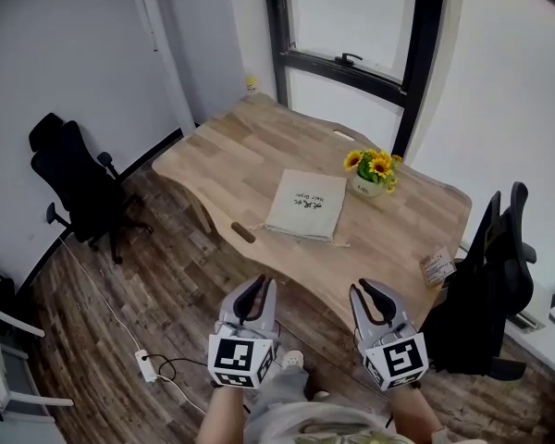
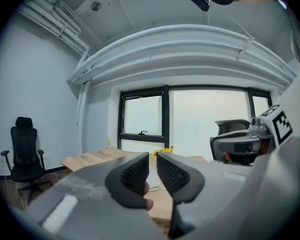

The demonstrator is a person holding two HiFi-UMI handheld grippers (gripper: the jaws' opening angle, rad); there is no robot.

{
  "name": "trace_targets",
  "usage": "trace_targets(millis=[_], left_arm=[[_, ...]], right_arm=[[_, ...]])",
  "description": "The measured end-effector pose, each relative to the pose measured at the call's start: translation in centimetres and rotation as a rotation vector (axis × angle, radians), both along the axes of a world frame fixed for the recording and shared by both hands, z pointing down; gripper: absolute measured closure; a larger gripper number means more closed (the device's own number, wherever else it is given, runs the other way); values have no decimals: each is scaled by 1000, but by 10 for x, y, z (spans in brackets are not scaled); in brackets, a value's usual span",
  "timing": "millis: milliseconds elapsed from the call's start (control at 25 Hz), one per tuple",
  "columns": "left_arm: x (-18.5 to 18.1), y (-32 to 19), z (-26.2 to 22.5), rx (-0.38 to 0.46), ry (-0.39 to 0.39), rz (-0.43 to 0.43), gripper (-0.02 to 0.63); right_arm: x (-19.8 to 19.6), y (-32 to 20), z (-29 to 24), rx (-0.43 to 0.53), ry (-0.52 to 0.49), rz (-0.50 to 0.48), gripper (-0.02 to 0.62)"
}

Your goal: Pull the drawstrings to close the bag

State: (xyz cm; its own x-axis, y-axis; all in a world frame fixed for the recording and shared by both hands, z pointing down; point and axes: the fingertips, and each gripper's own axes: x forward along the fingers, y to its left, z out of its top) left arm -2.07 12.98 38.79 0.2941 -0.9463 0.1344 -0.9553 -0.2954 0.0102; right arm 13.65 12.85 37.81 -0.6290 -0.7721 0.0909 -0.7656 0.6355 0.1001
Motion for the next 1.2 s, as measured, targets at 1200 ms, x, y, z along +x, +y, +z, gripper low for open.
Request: trace_targets(millis=[1200], left_arm=[[-99,-120,86,-154,-199,193,393]], right_arm=[[-49,-105,77,-197,175,74,388]])
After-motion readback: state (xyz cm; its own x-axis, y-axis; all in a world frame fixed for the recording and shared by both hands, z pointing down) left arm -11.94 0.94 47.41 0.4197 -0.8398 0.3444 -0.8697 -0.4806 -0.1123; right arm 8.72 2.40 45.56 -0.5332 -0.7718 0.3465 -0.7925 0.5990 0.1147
